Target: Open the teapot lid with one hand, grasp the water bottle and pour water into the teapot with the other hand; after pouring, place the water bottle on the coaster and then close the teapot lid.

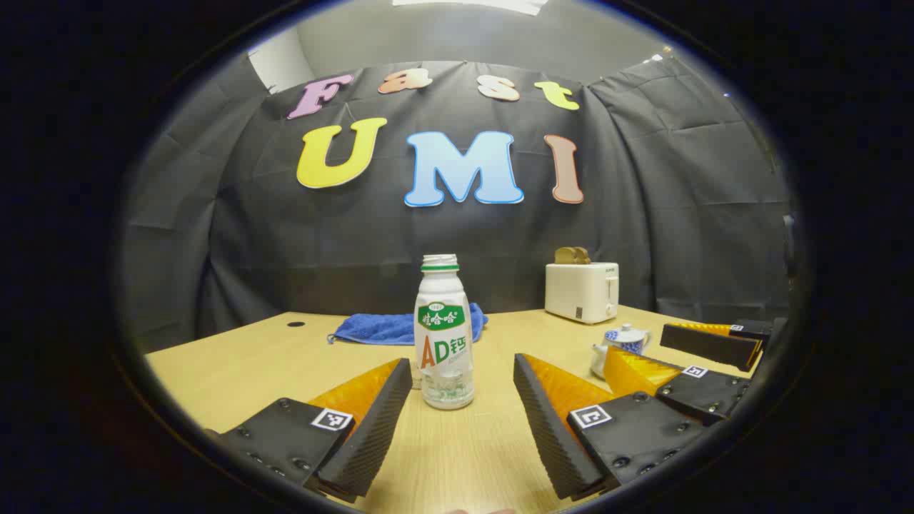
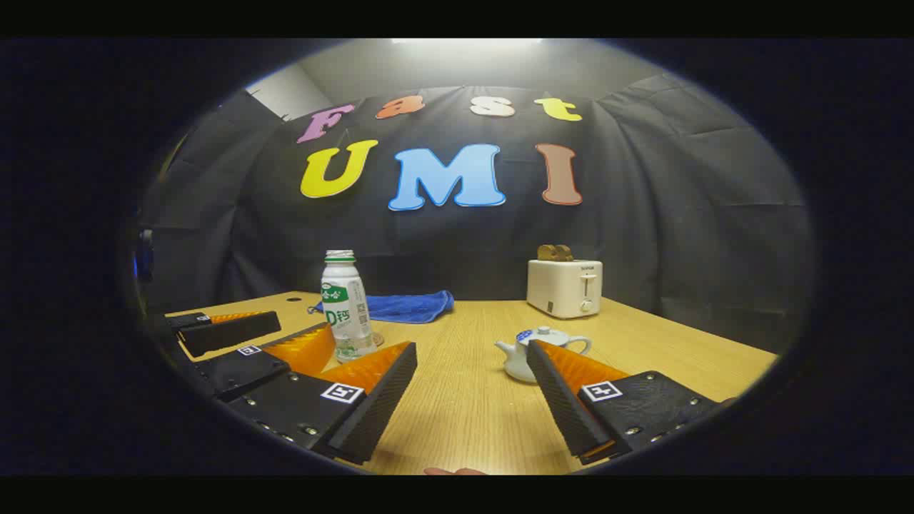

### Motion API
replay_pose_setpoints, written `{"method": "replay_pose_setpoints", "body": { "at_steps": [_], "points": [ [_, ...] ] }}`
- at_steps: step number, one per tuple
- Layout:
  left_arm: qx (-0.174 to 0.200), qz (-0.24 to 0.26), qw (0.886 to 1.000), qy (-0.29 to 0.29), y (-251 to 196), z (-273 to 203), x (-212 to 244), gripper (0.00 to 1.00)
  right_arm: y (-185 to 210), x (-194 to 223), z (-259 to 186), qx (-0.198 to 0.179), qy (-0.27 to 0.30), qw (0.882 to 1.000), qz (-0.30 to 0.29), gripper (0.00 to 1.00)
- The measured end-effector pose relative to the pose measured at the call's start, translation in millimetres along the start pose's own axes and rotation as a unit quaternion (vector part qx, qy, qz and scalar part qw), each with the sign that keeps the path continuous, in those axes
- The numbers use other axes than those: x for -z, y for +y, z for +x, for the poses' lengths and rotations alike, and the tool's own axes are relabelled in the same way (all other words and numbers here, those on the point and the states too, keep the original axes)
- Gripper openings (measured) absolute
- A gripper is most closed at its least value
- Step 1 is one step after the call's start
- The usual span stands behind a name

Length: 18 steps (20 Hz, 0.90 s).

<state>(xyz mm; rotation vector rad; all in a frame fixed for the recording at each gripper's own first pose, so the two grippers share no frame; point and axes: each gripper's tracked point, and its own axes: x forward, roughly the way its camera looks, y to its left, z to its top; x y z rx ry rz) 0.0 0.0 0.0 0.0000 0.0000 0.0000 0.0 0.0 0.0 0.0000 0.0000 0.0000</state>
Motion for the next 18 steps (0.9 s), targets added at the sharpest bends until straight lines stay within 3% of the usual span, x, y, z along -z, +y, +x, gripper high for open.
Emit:
{"method": "replay_pose_setpoints", "body": {
  "at_steps": [3, 11, 18],
  "points": [
    [-0.029, 0.000, 1.000, 0.002, 13.2, 0.0, 1.9, 0.99, -0.7, 0.6, 2.0, -0.006, 0.000, 1.000, 0.002, 0.95],
    [-0.024, 0.000, 1.000, 0.002, 23.2, 8.0, 1.1, 0.99, -17.0, -0.2, 8.5, -0.009, -0.003, 1.000, -0.001, 0.95],
    [-0.033, -0.007, 0.999, -0.013, 39.9, 20.0, -13.6, 0.99, -52.6, -7.6, 37.6, 0.013, 0.016, 1.000, 0.002, 0.95]
  ]
}}
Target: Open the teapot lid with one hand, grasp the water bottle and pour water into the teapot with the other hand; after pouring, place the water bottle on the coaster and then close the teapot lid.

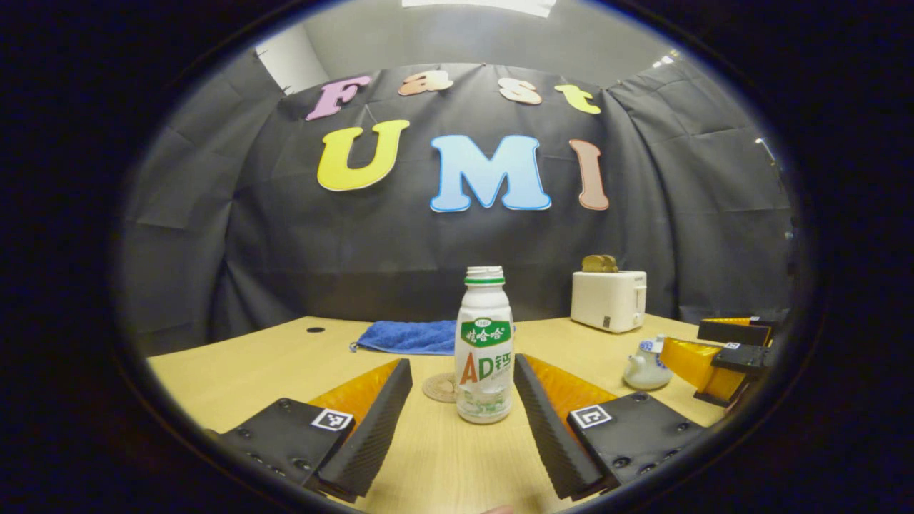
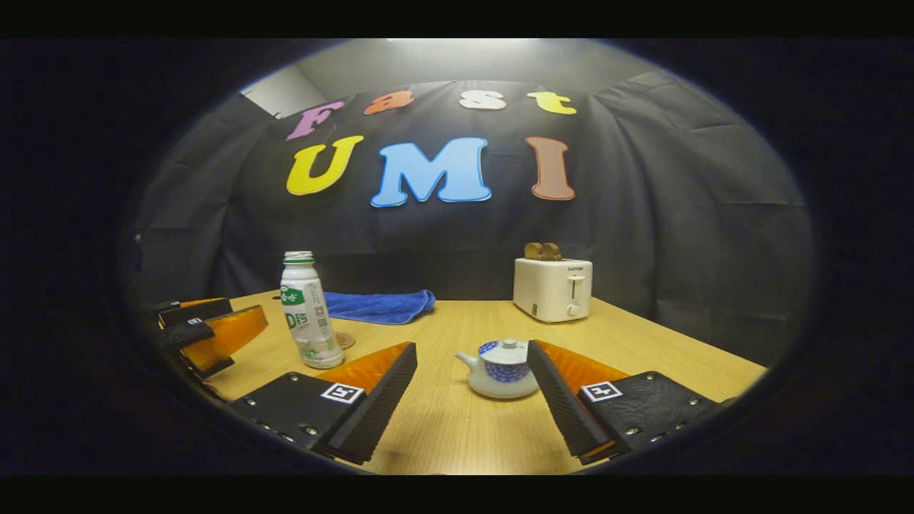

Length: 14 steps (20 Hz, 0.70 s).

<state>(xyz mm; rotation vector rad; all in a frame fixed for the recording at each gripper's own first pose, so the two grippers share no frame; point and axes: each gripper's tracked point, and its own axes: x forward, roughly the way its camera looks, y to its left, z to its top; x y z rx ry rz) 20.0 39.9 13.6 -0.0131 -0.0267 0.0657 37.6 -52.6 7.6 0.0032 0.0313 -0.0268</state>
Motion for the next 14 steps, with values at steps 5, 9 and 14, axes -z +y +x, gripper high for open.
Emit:
{"method": "replay_pose_setpoints", "body": {
  "at_steps": [5, 9, 14],
  "points": [
    [0.001, 0.001, 1.000, 0.004, 2.4, 12.5, -5.6, 0.99, -22.6, 1.3, 39.5, 0.018, 0.033, 0.999, 0.021, 0.95],
    [-0.003, 0.004, 1.000, 0.008, 8.0, 20.7, -3.5, 0.99, -35.7, 6.6, 63.3, 0.038, 0.049, 0.998, 0.003, 0.93],
    [0.000, -0.013, 1.000, 0.024, 10.6, 27.5, 7.4, 0.98, -32.6, 17.1, 71.8, 0.035, 0.076, 0.997, -0.002, 0.27]
  ]
}}
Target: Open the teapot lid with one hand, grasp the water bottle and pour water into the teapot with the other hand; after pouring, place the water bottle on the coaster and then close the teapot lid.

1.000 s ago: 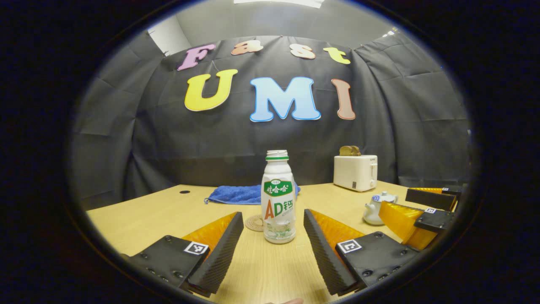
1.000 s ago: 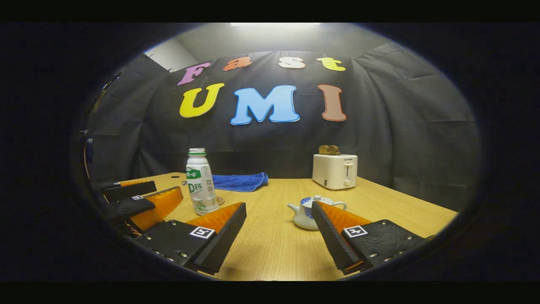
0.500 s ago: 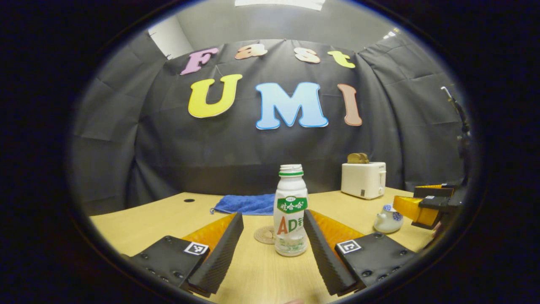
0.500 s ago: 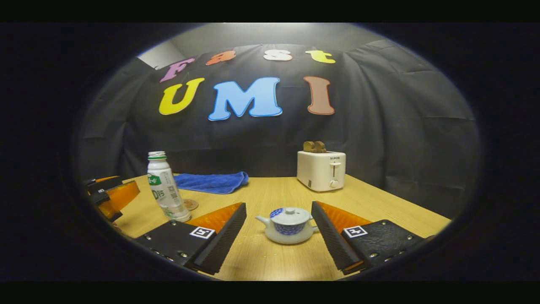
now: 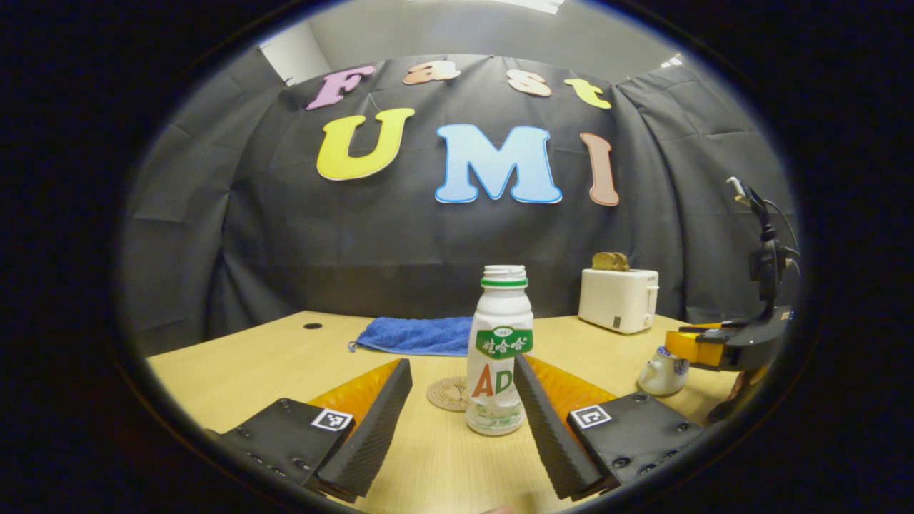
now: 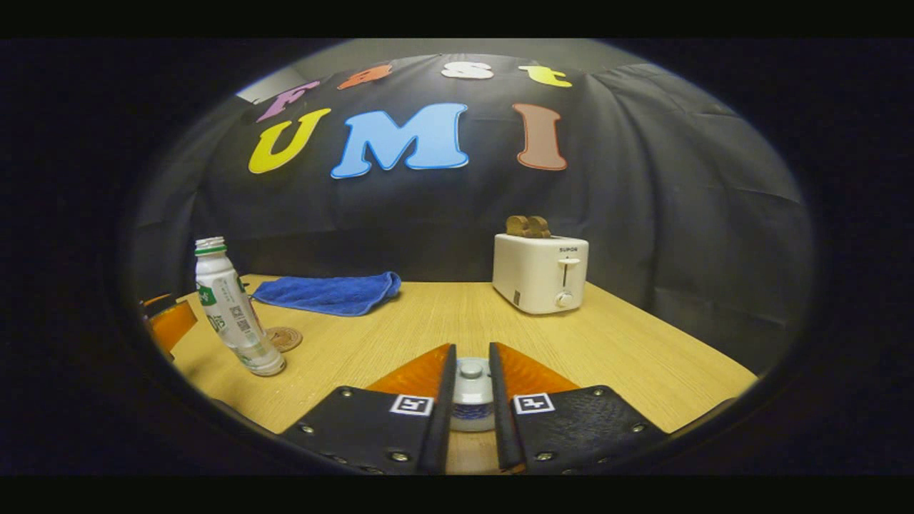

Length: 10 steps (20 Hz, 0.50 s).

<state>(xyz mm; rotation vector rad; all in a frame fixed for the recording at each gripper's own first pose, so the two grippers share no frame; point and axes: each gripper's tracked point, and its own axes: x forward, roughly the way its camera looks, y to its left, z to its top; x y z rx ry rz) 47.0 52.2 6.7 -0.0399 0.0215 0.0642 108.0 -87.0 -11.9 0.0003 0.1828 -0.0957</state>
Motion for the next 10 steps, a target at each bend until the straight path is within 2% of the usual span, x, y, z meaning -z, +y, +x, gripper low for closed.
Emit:
{"method": "replay_pose_setpoints", "body": {
  "at_steps": [3, 4, 5, 7, 10],
  "points": [
    [-0.004, 0.011, 1.000, -0.005, 2.9, 2.0, -4.1, 0.95, 1.9, -0.7, -1.0, -0.001, 0.000, 1.000, -0.007, 0.24],
    [-0.001, 0.012, 1.000, -0.005, 1.1, 2.2, -2.8, 0.94, 1.5, -7.6, -3.7, 0.000, -0.003, 1.000, 0.000, 0.10],
    [0.003, 0.013, 1.000, -0.004, -0.8, 2.8, -2.8, 0.93, 1.9, -3.3, -1.4, 0.000, -0.006, 1.000, 0.010, 0.00],
    [0.006, 0.016, 1.000, -0.001, -3.7, 5.4, -0.3, 0.91, 1.6, -1.4, 0.1, 0.000, -0.003, 1.000, -0.006, 0.01],
    [0.016, 0.019, 1.000, 0.001, -11.5, 9.5, 2.9, 0.94, 3.6, -5.5, -1.4, -0.007, -0.013, 1.000, -0.012, 0.00]
  ]
}}
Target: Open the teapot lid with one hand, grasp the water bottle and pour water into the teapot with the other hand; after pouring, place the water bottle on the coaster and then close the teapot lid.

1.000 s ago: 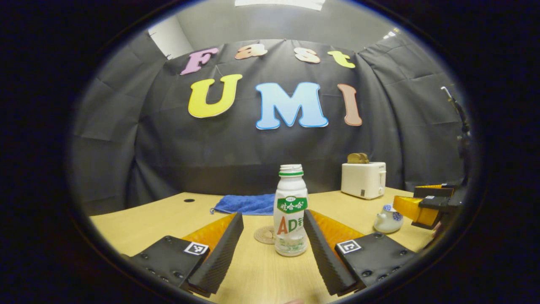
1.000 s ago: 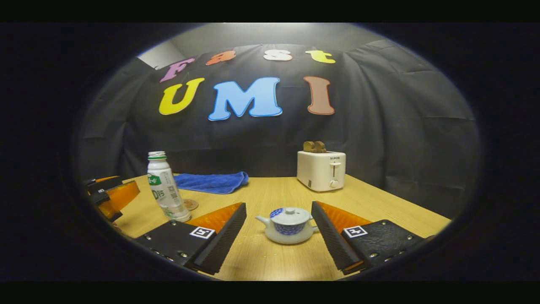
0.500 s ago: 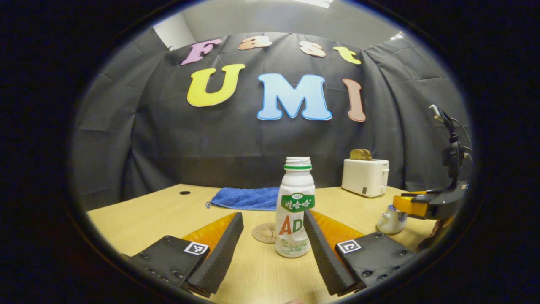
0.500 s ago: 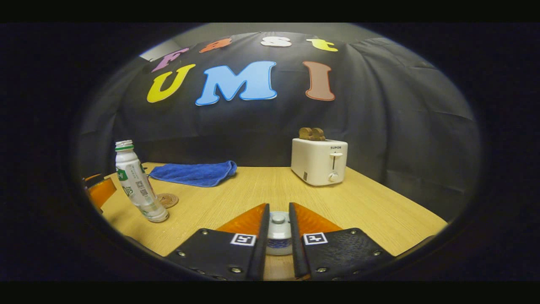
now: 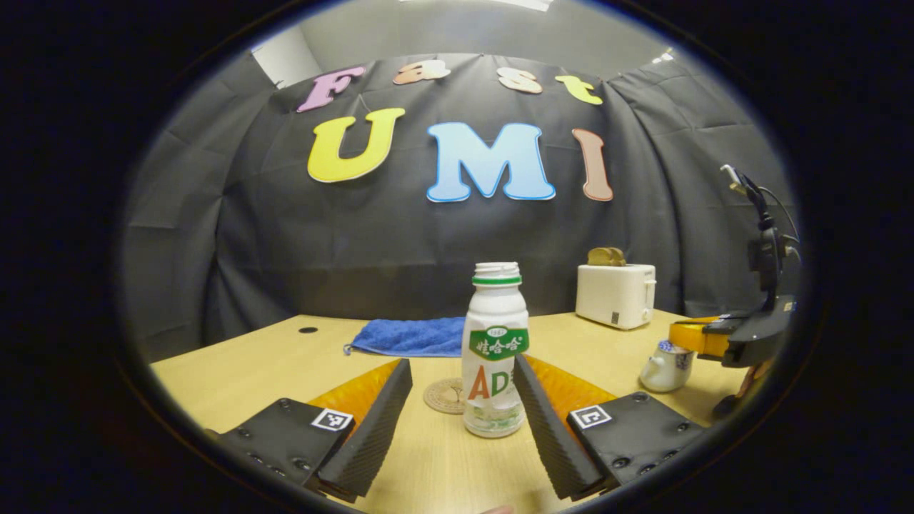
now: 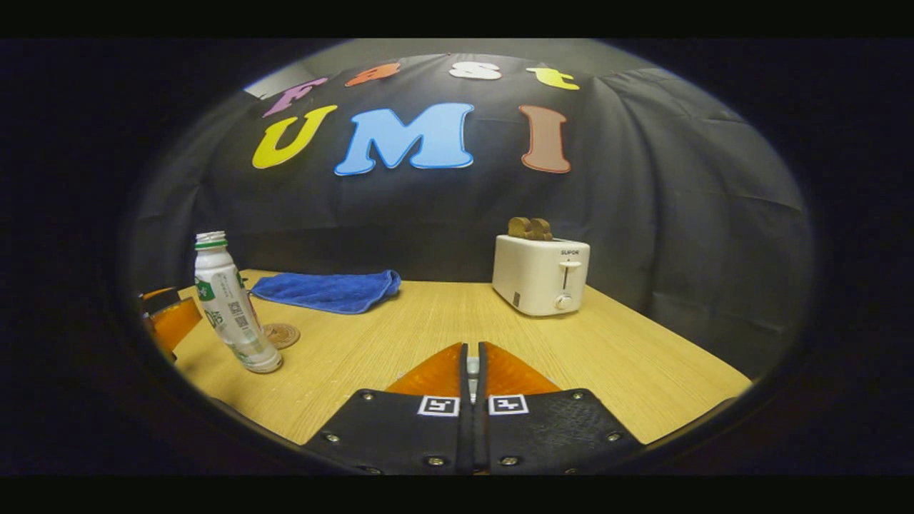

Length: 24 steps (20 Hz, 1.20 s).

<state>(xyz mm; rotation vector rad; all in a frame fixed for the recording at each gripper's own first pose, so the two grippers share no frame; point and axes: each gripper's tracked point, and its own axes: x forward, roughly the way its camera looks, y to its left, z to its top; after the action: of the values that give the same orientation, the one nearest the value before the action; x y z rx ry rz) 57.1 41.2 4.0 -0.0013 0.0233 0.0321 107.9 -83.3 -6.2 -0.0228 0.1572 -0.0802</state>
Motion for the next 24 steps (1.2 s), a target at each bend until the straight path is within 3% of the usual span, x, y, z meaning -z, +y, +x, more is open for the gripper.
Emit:
{"method": "replay_pose_setpoints", "body": {
  "at_steps": [4, 9, 16, 18, 20, 22, 23, 24],
  "points": [
    [0.008, 0.002, 1.000, -0.011, -6.7, 8.1, -3.0, 0.98, -0.6, -23.0, -12.7, 0.000, -0.045, 0.999, 0.001, 0.00],
    [0.037, -0.001, 0.999, -0.009, -21.2, 29.8, 4.3, 0.99, 13.4, -21.7, -18.9, -0.019, -0.050, 0.998, -0.015, 0.01],
    [0.040, -0.006, 0.999, 0.003, -26.1, 61.7, 9.9, 0.91, 19.0, -33.9, -30.2, -0.026, -0.072, 0.997, -0.027, 0.01],
    [0.042, -0.014, 0.999, 0.002, -27.0, 67.2, 9.3, 0.99, 18.0, -37.6, -33.5, -0.025, -0.078, 0.996, -0.028, 0.01],
    [0.040, -0.012, 0.999, 0.009, -27.1, 71.7, 9.2, 0.87, 15.8, -40.9, -40.1, -0.025, -0.085, 0.996, -0.030, 0.01],
    [0.045, -0.015, 0.999, 0.014, -27.8, 69.6, 7.4, 0.84, 16.1, -44.9, -49.2, -0.028, -0.092, 0.995, -0.040, 0.01],
    [0.050, -0.017, 0.999, 0.013, -30.5, 67.5, 5.6, 0.78, 14.9, -47.8, -54.0, -0.029, -0.096, 0.994, -0.045, 0.01],
    [0.054, -0.012, 0.998, 0.012, -32.7, 66.2, 2.9, 0.82, 14.2, -50.1, -58.3, -0.031, -0.100, 0.993, -0.046, 0.00]
  ]
}}
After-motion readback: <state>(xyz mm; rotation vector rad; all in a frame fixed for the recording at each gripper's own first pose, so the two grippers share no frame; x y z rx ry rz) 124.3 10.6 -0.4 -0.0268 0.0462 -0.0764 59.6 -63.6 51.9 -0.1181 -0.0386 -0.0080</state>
